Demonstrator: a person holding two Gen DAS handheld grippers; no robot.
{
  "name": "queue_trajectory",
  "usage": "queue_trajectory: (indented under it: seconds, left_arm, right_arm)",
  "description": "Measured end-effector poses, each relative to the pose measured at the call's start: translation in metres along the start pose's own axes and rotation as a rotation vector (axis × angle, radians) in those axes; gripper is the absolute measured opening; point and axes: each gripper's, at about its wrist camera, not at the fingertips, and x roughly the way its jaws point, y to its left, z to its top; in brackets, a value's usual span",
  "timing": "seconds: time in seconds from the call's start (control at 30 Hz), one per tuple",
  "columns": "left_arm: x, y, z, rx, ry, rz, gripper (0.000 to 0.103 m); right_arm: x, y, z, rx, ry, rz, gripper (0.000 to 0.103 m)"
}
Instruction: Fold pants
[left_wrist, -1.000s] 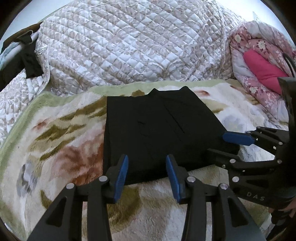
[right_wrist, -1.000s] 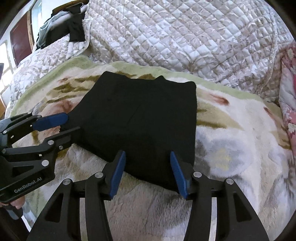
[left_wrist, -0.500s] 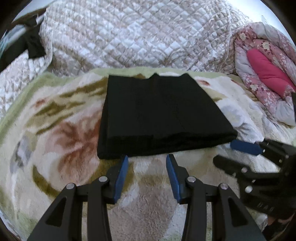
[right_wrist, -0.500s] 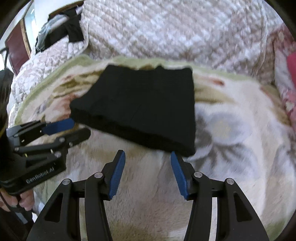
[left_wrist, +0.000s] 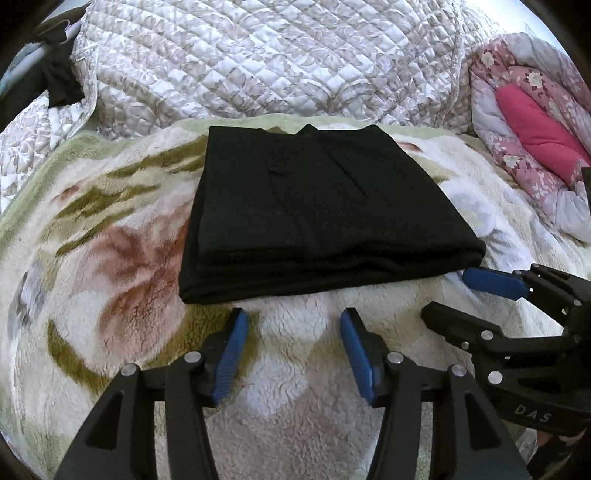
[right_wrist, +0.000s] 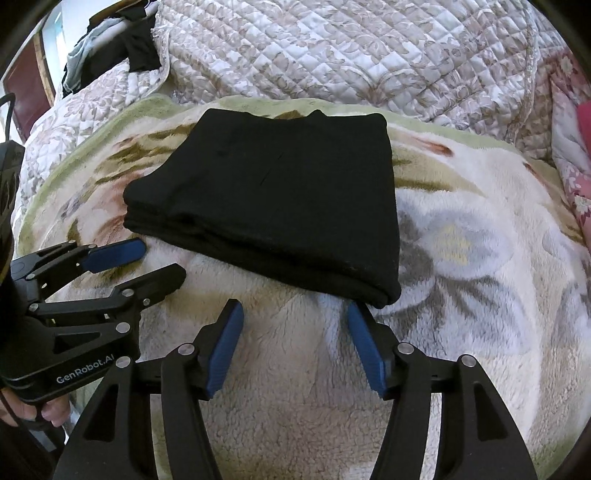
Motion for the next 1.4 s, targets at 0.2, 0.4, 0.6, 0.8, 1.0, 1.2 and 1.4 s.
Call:
queue_trajectory:
  seconds: [0.2,0.4,0.6,0.8,1.0,1.2,1.4]
  left_arm:
    - [0.0002,-0.0006,0.0003,0.007,-0.003,0.006,0.058]
    - [0.0004,-0.0009,-0.0001,0.005,-0.003,0.005,0.059]
    - [0.0005,-0.0005,0.0004,0.008,-0.003,0.005,0.059]
    - [0.0013,0.0001,0.0003,0.006,-0.001,0.004,0.059]
    - [0.0012,0.0006,0.0008,0.006,0.001,0.002,0.059]
    - [0.0019,0.0015,0.0005,0.007,0.001,0.003,0.060]
    - [0.0016,0.0010,0.0007,0.006,0.003,0.001,0.060]
  right_arm:
    - [0.0005,0.0003,-0.0007,-0.016,-0.010,-0.006,0.062]
    - [0.0014,-0.0009,-0.0009,-0.028,-0.021,-0.005,0.063]
    - [0.0011,-0.0005,-0.0017,-0.033,-0.026,-0.005,0.063]
    - [0.0013,-0.0004,-0.0017,-0.033,-0.026,-0.005,0.064]
    - [0.0014,-0.0003,-0.0017,-0.033,-0.026,-0.005,0.064]
    - [0.0015,-0.0003,-0.0017,-0.033,-0.026,-0.006,0.064]
    - [0.0015,-0.0004,-0.0017,-0.033,-0.026,-0.006,0.064]
